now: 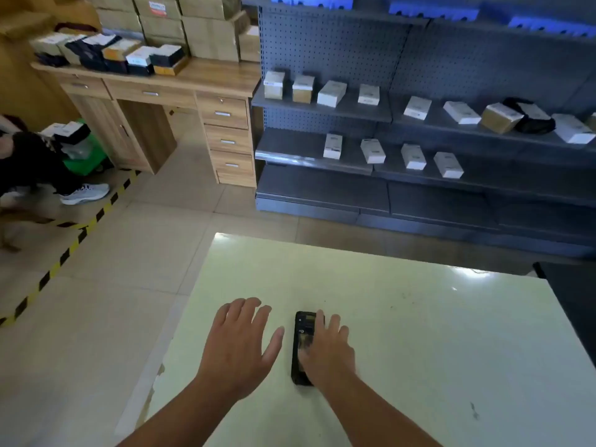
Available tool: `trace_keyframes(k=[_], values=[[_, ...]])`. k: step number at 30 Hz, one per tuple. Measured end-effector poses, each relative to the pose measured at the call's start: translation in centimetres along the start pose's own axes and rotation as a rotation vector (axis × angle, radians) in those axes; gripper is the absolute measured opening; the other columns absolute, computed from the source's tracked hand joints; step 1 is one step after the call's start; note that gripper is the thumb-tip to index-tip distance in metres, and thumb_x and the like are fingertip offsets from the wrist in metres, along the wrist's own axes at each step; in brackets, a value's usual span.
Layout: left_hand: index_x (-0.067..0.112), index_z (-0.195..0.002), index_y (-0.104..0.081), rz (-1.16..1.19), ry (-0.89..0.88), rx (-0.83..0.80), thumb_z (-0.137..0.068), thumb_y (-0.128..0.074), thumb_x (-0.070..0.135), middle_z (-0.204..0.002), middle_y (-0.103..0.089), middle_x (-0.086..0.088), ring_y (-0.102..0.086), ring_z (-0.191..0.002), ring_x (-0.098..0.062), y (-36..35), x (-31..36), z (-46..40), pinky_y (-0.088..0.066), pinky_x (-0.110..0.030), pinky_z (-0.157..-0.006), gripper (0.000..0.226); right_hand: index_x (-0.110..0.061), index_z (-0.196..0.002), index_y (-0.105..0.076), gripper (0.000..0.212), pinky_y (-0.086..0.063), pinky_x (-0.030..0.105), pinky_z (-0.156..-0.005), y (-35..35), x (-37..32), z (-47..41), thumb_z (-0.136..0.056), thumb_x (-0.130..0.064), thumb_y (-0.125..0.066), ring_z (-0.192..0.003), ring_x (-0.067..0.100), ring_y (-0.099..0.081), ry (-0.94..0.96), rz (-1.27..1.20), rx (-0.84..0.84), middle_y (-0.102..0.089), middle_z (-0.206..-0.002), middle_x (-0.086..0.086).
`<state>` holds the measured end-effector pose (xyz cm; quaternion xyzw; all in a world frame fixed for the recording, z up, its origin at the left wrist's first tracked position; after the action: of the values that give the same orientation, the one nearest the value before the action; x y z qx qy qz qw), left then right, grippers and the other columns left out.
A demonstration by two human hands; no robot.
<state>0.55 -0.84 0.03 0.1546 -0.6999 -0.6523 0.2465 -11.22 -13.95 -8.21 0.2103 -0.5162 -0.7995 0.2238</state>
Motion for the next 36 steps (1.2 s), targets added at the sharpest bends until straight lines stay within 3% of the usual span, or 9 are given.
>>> trace_keyframes(k=[3,9,16,20,26,29,32,34,36], values=[[0.018,-0.119,-0.069,0.002,-0.007,-0.007,-0.097,-0.042,0.053,-0.119,-0.069,-0.002,-0.062,-0.111,-0.026,-0.8,-0.1,0.4,-0.05,-0.044,-0.099,0.049,-0.018,-0.161,-0.004,0.094,-0.055,0.037,-0.093,-1.6,-0.2,-0.7,-0.094,-0.054,-0.058,-0.131,0.031,-0.04,-0.05,0.001,-0.069,-0.022,-0.157,0.013],[0.018,-0.117,-0.07,-0.002,-0.023,0.016,-0.096,-0.045,0.052,-0.118,-0.069,-0.003,-0.063,-0.109,-0.027,-2.0,-1.0,2.0,-0.051,-0.045,-0.097,0.046,-0.02,-0.161,0.006,0.102,-0.056,0.031,-0.085,-3.1,-1.7,-2.0,-0.092,-0.053,-0.061,-0.12,0.027,-0.049,-0.043,-0.023,0.023,-0.022,-0.154,0.012],[0.018,-0.117,-0.07,-0.032,0.036,-0.015,-0.097,-0.044,0.052,-0.119,-0.069,-0.003,-0.063,-0.112,-0.027,-3.2,-2.2,3.7,-0.05,-0.046,-0.1,0.048,-0.021,-0.147,-0.026,0.08,-0.058,0.033,-0.078,-2.7,-2.4,-3.5,-0.084,-0.044,-0.068,-0.116,0.028,-0.045,-0.101,-0.073,-0.015,-0.029,-0.145,0.012],[0.018,-0.115,-0.072,-0.025,0.056,-0.023,-0.096,-0.044,0.053,-0.117,-0.07,-0.002,-0.064,-0.11,-0.027,-4.0,-2.8,4.7,-0.052,-0.046,-0.098,0.048,-0.022,-0.139,-0.033,0.073,-0.055,0.034,-0.072,0.4,-2.6,-2.5,-0.08,-0.041,-0.072,-0.112,0.028,-0.046,-0.092,-0.106,-0.063,-0.031,-0.14,0.01],[0.019,-0.1,-0.077,0.059,0.17,-0.114,-0.091,-0.04,0.056,-0.1,-0.073,0.0,-0.07,-0.093,-0.026,-5.7,-3.4,5.5,-0.058,-0.044,-0.081,0.052,-0.026,-0.135,-0.035,0.068,-0.046,0.033,-0.066,10.1,-2.5,3.1,-0.078,-0.043,-0.069,-0.108,0.026,-0.045,0.098,-0.137,0.059,-0.032,-0.132,0.004],[0.027,-0.107,-0.072,0.5,0.449,-0.255,-0.094,-0.032,0.067,-0.117,-0.071,0.0,-0.065,-0.11,-0.026,-5.3,-1.8,4.7,-0.05,-0.044,-0.096,0.058,-0.029,-0.135,-0.035,0.067,-0.045,0.033,-0.069,13.5,-2.3,6.5,-0.079,-0.046,-0.068,-0.107,0.024,-0.045,0.176,-0.163,0.09,-0.032,-0.132,-0.001],[0.024,-0.122,-0.07,1.362,0.683,-0.499,-0.102,-0.028,0.064,-0.133,-0.069,-0.004,-0.064,-0.119,-0.025,-2.5,2.1,4.1,-0.043,-0.049,-0.111,0.062,-0.031,-0.134,-0.037,0.067,-0.05,0.034,-0.077,14.8,-2.3,9.1,-0.078,-0.05,-0.067,-0.107,0.023,-0.048,0.203,-0.203,0.099,-0.035,-0.13,-0.004],[0.021,-0.131,-0.069,1.825,0.658,-0.595,-0.1,-0.025,0.069,-0.134,-0.071,-0.007,-0.068,-0.12,-0.027,-0.3,5.1,4.2,-0.048,-0.05,-0.105,0.072,-0.032,-0.131,-0.039,0.063,-0.053,0.036,-0.08,14.8,-2.3,10.4,-0.078,-0.054,-0.066,-0.107,0.022,-0.05,0.207,-0.217,0.121,-0.036,-0.128,-0.006],[0.021,-0.127,-0.073,2.002,0.747,-0.607,-0.098,-0.026,0.071,-0.127,-0.074,-0.011,-0.072,-0.111,-0.028,1.8,7.1,4.7,-0.055,-0.045,-0.088,0.074,-0.033,-0.13,-0.041,0.061,-0.056,0.037,-0.081,14.4,-2.1,11.5,-0.079,-0.056,-0.065,-0.107,0.021,-0.052,0.218,-0.227,0.148,-0.037,-0.129,-0.007]])
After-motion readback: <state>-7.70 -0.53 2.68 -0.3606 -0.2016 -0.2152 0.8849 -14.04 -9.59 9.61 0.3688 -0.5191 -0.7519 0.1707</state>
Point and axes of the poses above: each hand's wrist, its own z-axis away from the middle knuckle, its own y-axis out of the back of the hand, x = y × z, the point moved 1 cm from there along -z, towards the middle knuckle
